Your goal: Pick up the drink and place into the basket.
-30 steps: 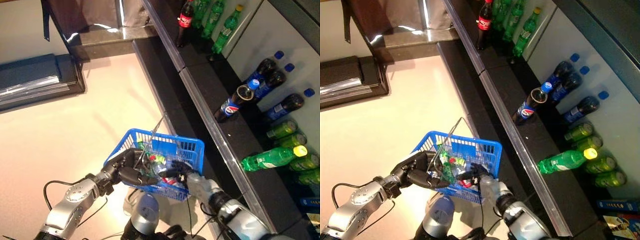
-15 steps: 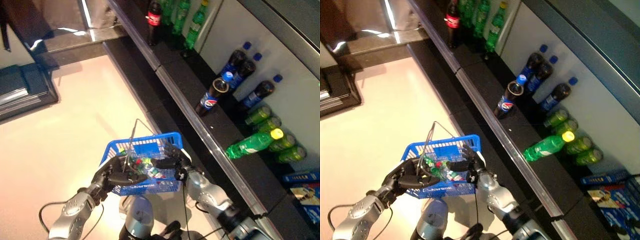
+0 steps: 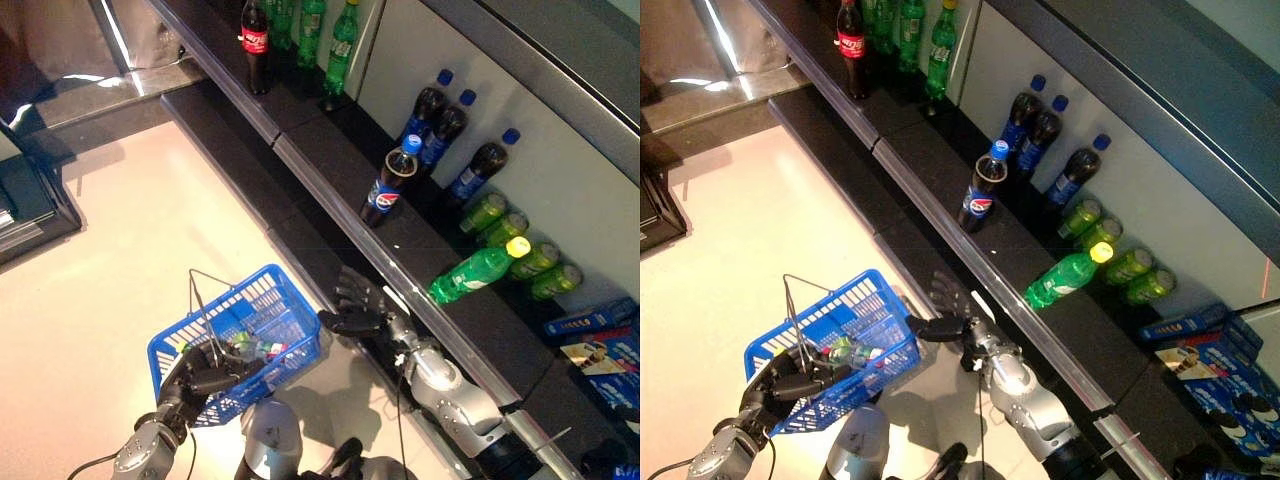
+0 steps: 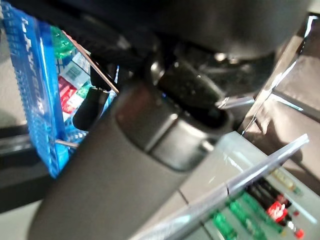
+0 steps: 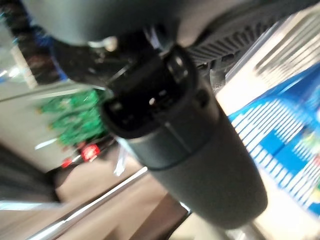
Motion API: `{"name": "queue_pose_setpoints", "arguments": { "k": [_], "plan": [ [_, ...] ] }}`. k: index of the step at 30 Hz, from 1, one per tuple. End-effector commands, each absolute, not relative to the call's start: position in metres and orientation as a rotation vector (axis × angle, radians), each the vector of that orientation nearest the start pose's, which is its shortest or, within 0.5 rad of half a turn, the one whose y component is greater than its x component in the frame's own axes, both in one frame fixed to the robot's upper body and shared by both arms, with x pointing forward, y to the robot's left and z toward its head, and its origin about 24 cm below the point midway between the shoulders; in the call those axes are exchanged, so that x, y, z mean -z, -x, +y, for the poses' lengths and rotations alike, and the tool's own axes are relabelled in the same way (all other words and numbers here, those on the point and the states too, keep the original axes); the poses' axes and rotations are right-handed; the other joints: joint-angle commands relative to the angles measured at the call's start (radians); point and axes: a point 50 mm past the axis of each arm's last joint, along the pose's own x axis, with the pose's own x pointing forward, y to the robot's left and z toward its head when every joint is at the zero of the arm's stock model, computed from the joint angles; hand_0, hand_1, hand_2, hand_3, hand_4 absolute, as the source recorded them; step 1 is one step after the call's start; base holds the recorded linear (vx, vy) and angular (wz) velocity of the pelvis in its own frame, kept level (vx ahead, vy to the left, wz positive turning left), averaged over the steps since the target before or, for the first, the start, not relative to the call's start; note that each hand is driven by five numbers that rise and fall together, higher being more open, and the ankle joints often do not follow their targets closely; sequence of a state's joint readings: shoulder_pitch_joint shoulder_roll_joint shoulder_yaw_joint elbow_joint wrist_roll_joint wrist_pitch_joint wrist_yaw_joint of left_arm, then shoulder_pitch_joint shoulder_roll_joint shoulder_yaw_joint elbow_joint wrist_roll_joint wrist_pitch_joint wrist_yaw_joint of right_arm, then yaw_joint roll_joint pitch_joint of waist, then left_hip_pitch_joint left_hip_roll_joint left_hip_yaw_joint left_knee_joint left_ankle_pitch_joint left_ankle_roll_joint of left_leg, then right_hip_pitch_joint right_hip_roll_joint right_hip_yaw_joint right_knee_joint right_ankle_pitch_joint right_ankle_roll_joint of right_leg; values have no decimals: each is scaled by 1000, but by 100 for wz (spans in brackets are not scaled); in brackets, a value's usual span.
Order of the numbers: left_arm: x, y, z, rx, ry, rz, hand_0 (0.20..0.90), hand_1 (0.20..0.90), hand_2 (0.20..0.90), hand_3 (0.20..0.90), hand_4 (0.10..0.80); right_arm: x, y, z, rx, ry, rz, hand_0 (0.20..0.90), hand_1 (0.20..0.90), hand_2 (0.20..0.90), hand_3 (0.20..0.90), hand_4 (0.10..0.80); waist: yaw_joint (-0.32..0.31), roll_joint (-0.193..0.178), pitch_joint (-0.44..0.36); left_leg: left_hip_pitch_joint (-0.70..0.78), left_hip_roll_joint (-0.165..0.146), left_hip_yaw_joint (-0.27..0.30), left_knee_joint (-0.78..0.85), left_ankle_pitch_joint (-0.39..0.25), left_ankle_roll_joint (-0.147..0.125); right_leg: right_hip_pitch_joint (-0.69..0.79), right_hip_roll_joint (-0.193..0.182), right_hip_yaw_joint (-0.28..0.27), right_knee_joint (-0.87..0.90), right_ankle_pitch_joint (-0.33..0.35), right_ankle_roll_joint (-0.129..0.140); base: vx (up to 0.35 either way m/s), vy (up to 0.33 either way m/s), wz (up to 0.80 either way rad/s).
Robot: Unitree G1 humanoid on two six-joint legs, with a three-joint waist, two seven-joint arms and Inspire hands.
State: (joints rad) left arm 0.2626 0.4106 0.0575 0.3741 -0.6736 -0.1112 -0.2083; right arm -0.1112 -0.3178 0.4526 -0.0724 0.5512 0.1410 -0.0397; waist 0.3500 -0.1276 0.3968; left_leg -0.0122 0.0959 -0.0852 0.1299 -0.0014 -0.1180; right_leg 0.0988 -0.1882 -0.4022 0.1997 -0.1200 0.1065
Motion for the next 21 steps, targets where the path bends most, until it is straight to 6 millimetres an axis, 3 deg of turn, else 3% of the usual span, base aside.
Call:
{"name": "queue_pose_setpoints", "arguments": {
  "k": [1, 2, 8, 10, 12, 13, 15, 21],
  "plan": [
    [-22, -199, 247, 42, 281, -111, 300, 300, 300, 200, 100, -79, -244, -90, -576, -266, -40, 900, 900, 900, 900, 800, -40, 37, -167, -48, -37, 15, -4, 56, 53, 41, 27, -4, -30, 57, -27, -32, 19, -12],
    [-2, -189, 255, -70, 284, -41, 300, 300, 300, 200, 100, -64, -233, -96, -606, -304, 24, 900, 900, 900, 900, 800, -69, 37, -191, -28, -26, 43, -29, 58, 52, 41, 22, 13, -48, 64, -17, -48, 18, -29],
    [25, -170, 267, -241, 270, 72, 300, 300, 300, 200, 100, -29, -212, -106, -614, -359, 191, 900, 900, 900, 900, 800, -123, 38, -226, -3, -4, 96, -64, 62, 49, 35, 14, 45, -80, 79, -3, -56, -8, -33],
    [42, -162, 275, -374, 287, 142, 300, 300, 300, 200, 100, 0, -201, -113, -588, -336, 307, 900, 900, 900, 900, 800, -160, 45, -243, 13, 8, 133, -85, 63, 45, 30, 6, 64, -102, 92, 7, -79, -3, -45],
    [49, -159, 277, -433, 331, 174, 300, 300, 300, 200, 100, 11, -197, -116, -559, -323, 363, 900, 900, 900, 900, 800, -170, 48, -249, 18, 11, 144, -92, 64, 45, 29, 3, 70, -107, 95, 11, -55, 4, -44],
    [70, -148, 275, -540, 379, 252, 300, 300, 300, 200, 100, 39, -186, -121, -523, -333, 478, 900, 900, 900, 900, 800, -194, 58, -263, 35, 19, 169, -119, 68, 42, 31, -6, 76, -130, 107, 20, -52, 10, -27],
    [78, -145, 273, -574, 397, 286, 300, 300, 300, 200, 100, 50, -182, -123, -499, -328, 521, 900, 900, 900, 900, 800, -202, 60, -268, 40, 21, 177, -130, 71, 39, 32, -9, 78, -140, 114, 23, -39, 4, -29],
    [104, -133, 266, -677, 430, 425, 300, 300, 300, 200, 100, 106, -154, -145, -316, -264, 788, 900, 900, 900, 900, 800, -235, 70, -289, 65, 27, 208, -168, 69, 34, 34, -22, 83, -184, 143, 34, -53, -17, -11]
  ]
}}
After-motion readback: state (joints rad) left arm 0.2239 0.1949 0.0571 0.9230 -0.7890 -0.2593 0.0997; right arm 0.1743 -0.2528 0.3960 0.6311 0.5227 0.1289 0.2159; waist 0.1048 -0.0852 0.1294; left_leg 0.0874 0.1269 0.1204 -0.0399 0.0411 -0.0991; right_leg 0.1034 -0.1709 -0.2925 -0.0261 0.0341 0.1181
